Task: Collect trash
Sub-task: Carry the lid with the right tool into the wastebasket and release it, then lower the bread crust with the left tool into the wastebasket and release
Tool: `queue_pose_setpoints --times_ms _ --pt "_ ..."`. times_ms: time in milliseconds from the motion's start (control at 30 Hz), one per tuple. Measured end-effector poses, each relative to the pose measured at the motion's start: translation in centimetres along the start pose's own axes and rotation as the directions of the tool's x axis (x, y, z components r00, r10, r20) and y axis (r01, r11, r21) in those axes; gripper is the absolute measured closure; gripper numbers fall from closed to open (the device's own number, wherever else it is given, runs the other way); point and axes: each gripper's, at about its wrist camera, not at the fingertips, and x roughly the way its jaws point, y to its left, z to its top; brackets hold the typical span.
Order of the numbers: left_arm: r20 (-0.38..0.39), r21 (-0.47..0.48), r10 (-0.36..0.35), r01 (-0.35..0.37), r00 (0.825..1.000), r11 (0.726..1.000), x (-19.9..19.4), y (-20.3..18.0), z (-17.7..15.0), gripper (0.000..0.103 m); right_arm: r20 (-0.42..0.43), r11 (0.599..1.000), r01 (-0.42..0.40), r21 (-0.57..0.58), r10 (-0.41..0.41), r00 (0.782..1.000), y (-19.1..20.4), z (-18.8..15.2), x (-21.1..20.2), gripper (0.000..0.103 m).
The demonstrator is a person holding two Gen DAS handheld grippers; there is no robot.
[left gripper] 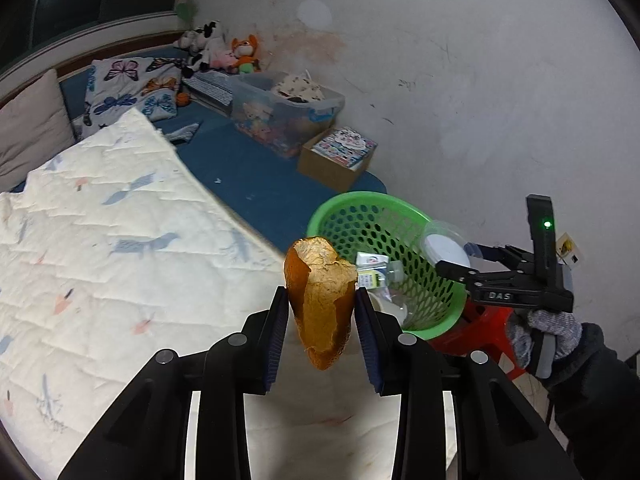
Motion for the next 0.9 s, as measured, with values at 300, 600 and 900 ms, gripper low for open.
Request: queue_pose_setpoints --times_ms 300,600,900 --pt "-0.044 0.034 -0.013 0.014 0.999 0.999 3.5 -3.0 1.8 0.07 -0.002 0.998 -0.009 0.058 0.009 1.0 -2.0 -0.7 0.7 0.011" --pt "-0.096 0.047 -0.031 0.036 0.995 0.998 7.9 -5.3 3.6 0.07 0.034 0.997 -0.026 0.079 0.023 0.999 -3.5 -1.5 -1.6 0.011" --pt "-0.148 0.059 -0.018 0.027 0.989 0.998 12.1 -7.3 4.2 0.07 0.065 0.995 -0.052 0.089 0.046 0.997 -3.5 -2.5 -3.5 0.011"
